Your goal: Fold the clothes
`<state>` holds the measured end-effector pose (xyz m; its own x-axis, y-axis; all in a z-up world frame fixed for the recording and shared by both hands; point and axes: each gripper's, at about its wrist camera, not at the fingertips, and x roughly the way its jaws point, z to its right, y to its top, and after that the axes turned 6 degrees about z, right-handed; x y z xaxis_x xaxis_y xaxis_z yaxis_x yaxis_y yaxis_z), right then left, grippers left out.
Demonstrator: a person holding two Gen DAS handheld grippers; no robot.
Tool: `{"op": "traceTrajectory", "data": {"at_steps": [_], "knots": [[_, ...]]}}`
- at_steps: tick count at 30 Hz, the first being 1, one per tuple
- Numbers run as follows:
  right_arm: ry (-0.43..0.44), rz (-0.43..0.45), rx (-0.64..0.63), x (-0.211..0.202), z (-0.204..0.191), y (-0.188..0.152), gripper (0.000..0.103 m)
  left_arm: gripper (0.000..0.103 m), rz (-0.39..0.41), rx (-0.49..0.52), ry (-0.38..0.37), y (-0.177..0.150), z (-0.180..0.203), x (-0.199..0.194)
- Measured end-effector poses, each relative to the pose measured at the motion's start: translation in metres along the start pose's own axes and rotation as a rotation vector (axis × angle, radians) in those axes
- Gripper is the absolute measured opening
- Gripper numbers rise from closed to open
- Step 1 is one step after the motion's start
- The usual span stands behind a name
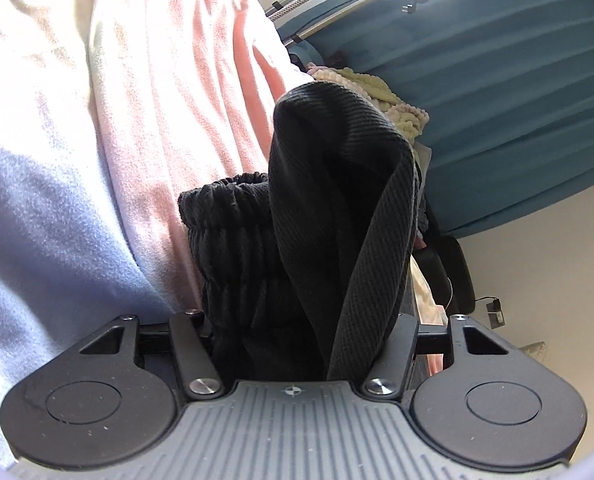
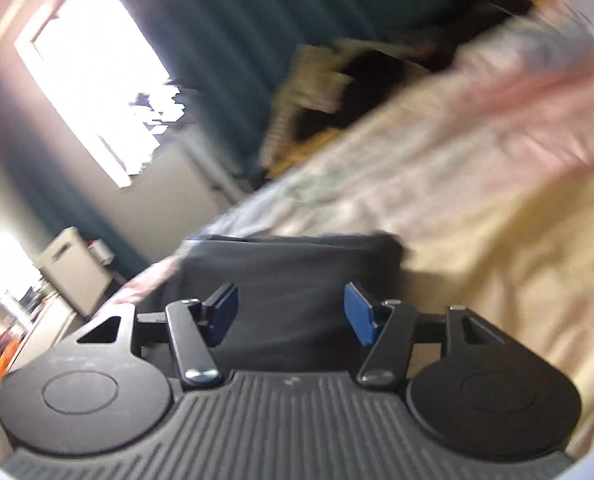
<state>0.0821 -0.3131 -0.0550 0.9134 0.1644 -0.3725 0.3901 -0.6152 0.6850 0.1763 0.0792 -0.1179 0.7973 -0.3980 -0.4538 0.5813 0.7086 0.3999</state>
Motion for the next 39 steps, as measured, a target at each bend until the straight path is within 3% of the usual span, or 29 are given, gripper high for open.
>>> {"op": "traceTrajectory", "data": {"at_steps": [1,3,4,6,11,14,17,19,22,28,34,39], "knots": [[-0.027,-0.015,0.051,0.008,0.015,0.000,0.061,0.063,0.000,0.000,-0.001,0.000,0.000,-0.001],[0.020,-0.050,0.163,0.024,0.032,-0.007,0.061,0.063,-0.002,-0.006,-0.006,0.001,-0.002,0.000],[0.057,-0.061,0.201,0.031,0.035,-0.010,0.066,0.063,-0.004,-0.010,-0.008,0.001,-0.002,0.000],[0.063,-0.076,0.180,0.042,0.031,-0.011,0.075,0.063,-0.007,-0.017,-0.013,0.002,-0.004,0.001],[0.044,-0.116,0.200,0.068,0.050,-0.014,0.074,0.065,-0.017,-0.045,-0.026,0.004,-0.010,0.005],[0.114,-0.076,0.202,0.068,0.043,-0.010,0.071,0.066,-0.009,-0.051,-0.020,0.003,-0.012,0.005],[0.205,0.003,0.117,0.055,0.018,-0.009,0.071,0.067,-0.005,-0.064,-0.019,0.003,-0.016,0.007],[0.165,0.002,0.094,0.058,0.016,-0.013,0.071,0.068,-0.006,-0.056,-0.027,0.003,-0.017,0.008],[0.093,-0.035,0.079,0.073,0.027,-0.024,0.059,0.067,0.007,-0.019,-0.022,0.001,-0.012,0.008],[0.186,0.128,0.054,0.054,0.007,-0.020,0.028,0.047,0.060,0.055,-0.062,-0.003,0.000,-0.006],[0.246,0.204,0.042,0.014,-0.026,0.008,0.023,0.044,0.084,0.074,-0.155,-0.004,0.017,-0.030],[0.280,0.259,0.021,-0.031,-0.037,0.038,0.023,0.044,0.110,0.117,-0.237,-0.011,0.061,-0.066]]}}
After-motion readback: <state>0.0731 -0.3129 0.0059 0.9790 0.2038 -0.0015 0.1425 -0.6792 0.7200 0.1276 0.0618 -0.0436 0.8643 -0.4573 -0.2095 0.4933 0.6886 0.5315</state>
